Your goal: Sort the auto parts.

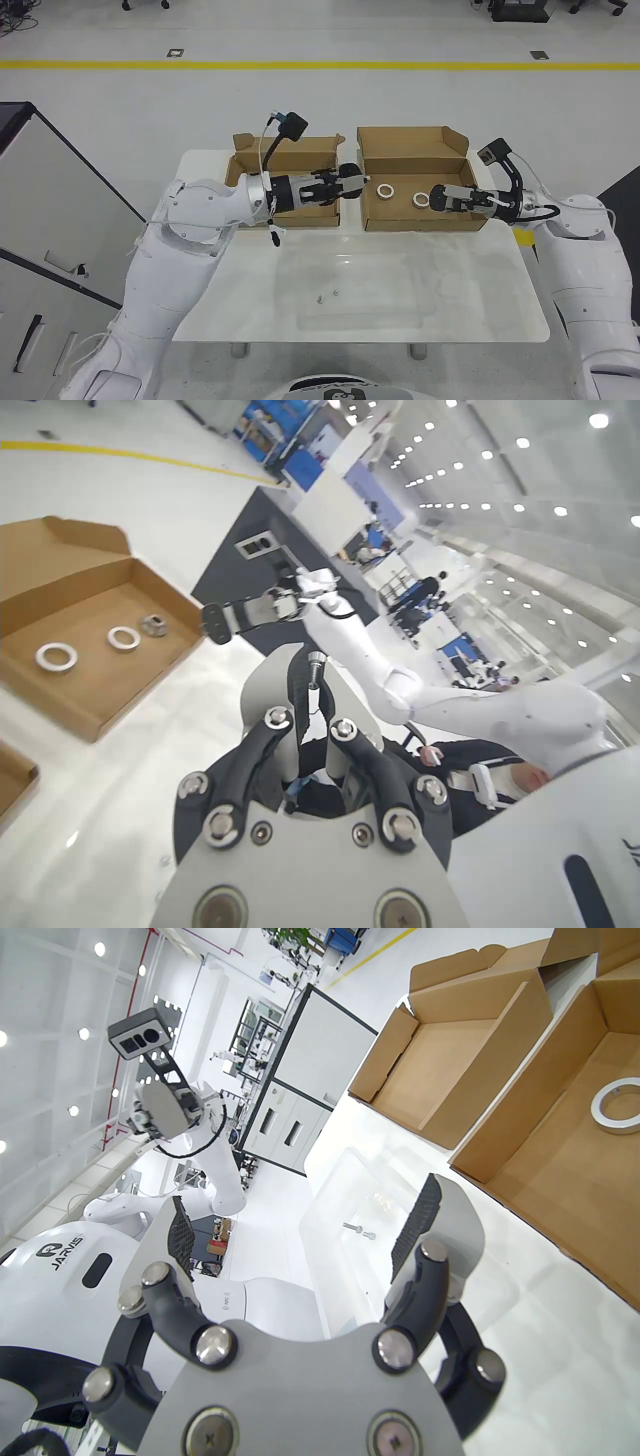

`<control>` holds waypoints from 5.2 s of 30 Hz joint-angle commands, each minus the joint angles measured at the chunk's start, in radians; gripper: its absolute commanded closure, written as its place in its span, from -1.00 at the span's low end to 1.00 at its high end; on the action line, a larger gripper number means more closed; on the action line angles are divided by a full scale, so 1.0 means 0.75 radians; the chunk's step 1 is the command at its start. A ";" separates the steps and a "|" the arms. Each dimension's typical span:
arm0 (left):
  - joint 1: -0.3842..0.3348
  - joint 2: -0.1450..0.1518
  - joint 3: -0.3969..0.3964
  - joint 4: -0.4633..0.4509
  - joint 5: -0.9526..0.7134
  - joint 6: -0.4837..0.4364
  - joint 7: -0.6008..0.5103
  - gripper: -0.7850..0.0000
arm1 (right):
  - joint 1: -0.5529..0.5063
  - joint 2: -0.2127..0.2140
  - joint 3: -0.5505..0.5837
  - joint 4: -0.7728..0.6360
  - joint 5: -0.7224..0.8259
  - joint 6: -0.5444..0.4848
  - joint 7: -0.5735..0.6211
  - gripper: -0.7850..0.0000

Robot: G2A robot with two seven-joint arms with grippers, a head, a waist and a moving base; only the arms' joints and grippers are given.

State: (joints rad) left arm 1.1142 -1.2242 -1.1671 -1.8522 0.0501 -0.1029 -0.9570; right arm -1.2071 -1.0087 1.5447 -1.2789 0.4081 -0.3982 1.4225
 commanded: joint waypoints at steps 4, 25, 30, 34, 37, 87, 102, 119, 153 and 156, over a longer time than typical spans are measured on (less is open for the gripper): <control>0.007 0.012 0.004 -0.014 0.124 0.088 -0.018 1.00 | 0.000 0.000 0.000 0.000 0.000 0.000 0.000 -1.00; -0.013 0.029 0.066 -0.029 0.466 0.277 -0.031 1.00 | 0.000 0.000 0.000 0.000 0.000 0.000 0.000 -1.00; -0.152 0.016 0.195 0.112 0.729 0.473 -0.106 1.00 | 0.000 0.000 0.000 0.000 0.000 0.000 0.000 -1.00; -0.279 -0.008 0.298 0.243 0.818 0.542 -0.134 1.00 | 0.000 0.000 0.000 0.000 0.000 0.000 0.000 -1.00; -0.378 -0.032 0.374 0.356 0.863 0.581 -0.150 1.00 | 0.000 0.000 0.000 0.000 0.000 0.000 0.000 -1.00; -0.948 -0.598 0.921 1.962 0.549 0.581 -0.050 1.00 | 0.000 0.000 0.000 0.000 0.000 0.000 0.000 -1.00; -0.922 -0.650 0.904 2.097 0.539 0.545 -0.064 0.94 | 0.000 0.000 0.000 0.000 0.000 0.000 0.000 -1.00; -0.982 -0.635 0.815 2.210 0.465 0.410 0.019 -1.00 | 0.000 0.000 0.000 0.000 0.000 0.000 0.000 -1.00; -0.016 -0.067 0.116 0.035 1.028 0.239 -0.465 -1.00 | 0.000 0.000 0.000 0.000 0.000 0.000 0.000 -1.00; 0.010 -0.059 0.136 -0.019 1.050 0.181 -0.499 -1.00 | 0.000 0.000 0.000 0.000 0.000 0.000 0.000 -1.00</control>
State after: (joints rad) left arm 1.1154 -1.2702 -1.0728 -1.8528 0.8301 0.0501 -1.3222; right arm -1.2071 -1.0087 1.5447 -1.2789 0.4081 -0.3982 1.4225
